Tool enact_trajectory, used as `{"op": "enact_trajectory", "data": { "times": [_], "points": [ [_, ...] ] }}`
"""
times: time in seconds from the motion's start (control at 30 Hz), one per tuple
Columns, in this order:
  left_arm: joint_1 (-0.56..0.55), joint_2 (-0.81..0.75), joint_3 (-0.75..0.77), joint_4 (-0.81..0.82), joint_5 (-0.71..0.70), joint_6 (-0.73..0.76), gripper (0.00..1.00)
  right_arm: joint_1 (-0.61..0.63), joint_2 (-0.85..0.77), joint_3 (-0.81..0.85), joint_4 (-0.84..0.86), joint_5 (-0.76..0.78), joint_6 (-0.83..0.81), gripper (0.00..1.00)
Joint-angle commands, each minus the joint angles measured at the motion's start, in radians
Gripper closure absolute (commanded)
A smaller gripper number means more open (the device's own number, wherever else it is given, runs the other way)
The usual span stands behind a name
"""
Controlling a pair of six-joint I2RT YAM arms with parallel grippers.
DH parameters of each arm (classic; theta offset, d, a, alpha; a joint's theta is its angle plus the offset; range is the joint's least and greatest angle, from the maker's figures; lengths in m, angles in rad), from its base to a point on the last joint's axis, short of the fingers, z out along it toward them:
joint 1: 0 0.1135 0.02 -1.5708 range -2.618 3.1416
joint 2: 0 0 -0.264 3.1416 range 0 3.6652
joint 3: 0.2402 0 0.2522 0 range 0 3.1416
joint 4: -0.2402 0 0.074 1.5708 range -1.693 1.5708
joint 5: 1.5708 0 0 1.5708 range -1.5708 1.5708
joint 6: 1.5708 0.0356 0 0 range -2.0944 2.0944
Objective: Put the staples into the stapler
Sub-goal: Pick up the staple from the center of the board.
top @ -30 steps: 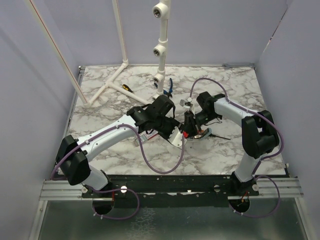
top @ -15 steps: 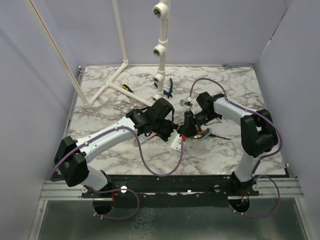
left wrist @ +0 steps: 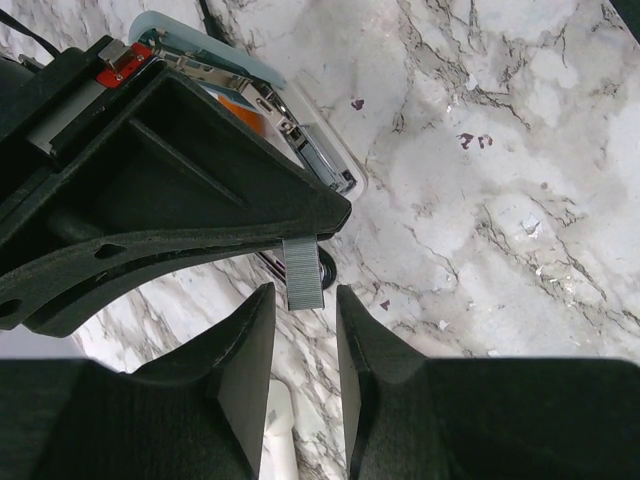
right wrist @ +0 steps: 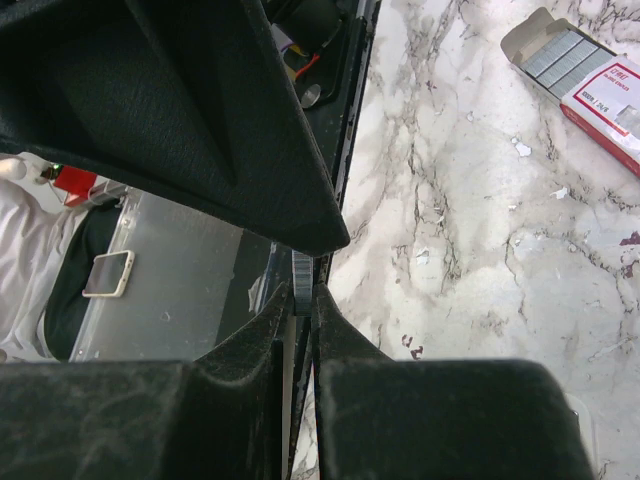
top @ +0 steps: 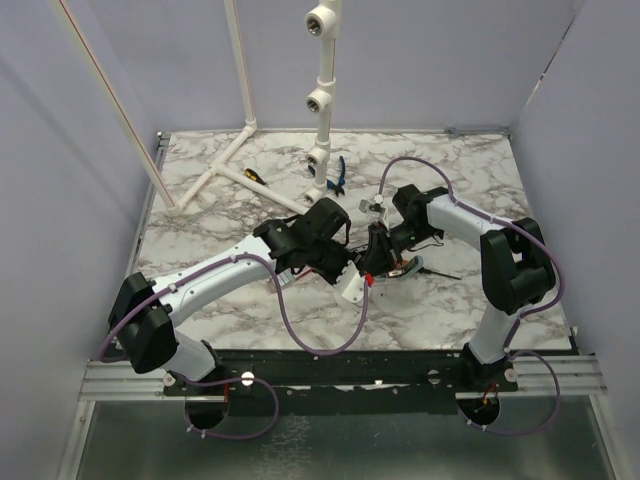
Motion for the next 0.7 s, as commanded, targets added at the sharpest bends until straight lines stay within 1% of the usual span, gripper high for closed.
{"op": "enact_trajectory", "data": {
  "times": [0.0,0.13,0.67],
  "points": [
    [-0.010,-0.002,0.016,-0.010,-0.021,0.009,0.69,-0.001,0.016,0.027,-0.025,-0.031,-0.022,0.90],
    [-0.011,0.000,0.018,-0.010,-0.024,0.011,0.72,-0.002,0.020,0.030,-0.035,-0.031,-0.031,0.90],
    [-0.016,0.011,0.029,-0.011,-0.030,0.012,0.73,-0.002,0.026,0.038,-0.048,-0.032,-0.046,0.90]
  ]
}}
